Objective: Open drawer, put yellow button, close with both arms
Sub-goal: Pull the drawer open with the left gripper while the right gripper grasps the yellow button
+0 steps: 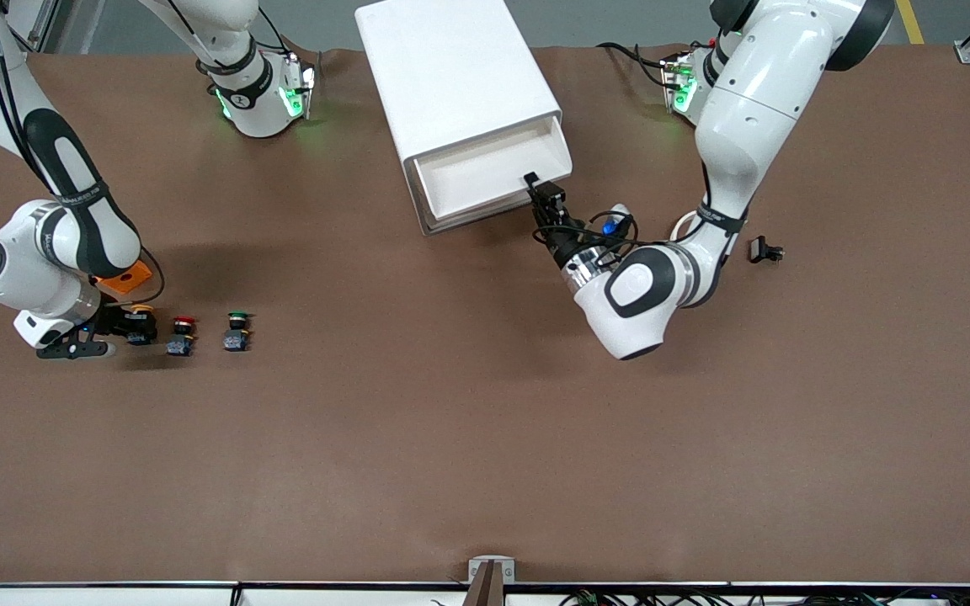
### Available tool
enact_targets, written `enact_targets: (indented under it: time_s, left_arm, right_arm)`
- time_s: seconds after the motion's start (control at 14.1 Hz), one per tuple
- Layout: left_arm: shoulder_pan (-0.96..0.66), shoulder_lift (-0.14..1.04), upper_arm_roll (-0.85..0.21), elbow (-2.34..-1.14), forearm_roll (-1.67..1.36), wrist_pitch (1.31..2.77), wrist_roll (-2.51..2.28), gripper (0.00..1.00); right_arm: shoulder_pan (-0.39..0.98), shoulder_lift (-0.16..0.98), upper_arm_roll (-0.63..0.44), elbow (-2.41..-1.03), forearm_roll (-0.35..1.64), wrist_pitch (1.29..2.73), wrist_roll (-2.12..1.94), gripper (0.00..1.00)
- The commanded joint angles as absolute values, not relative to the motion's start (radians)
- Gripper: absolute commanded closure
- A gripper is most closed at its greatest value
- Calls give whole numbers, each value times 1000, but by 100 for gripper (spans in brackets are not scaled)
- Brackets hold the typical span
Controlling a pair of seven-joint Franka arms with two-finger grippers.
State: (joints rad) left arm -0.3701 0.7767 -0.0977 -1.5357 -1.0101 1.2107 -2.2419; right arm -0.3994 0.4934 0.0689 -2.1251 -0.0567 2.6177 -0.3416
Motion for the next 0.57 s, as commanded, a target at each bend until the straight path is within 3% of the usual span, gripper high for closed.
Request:
enact_targets:
  time_s: [0.0,0.28,0.5]
  left_arm:
    - [-313,759,-91,-1529,-1009,1206,-2238,100]
    - [-264,759,-86,-1523,-1009,1212,-2238,100]
    - [-245,759,-86,-1511,-1009,1220,-2238,98]
  right_arm:
    - [-425,489,89,-2132,-61,2620,-342,100]
    - [-414,456,94,-2093,-57,2510,-330,100]
    - [-359,401,92,-1988,33,2267,-278,100]
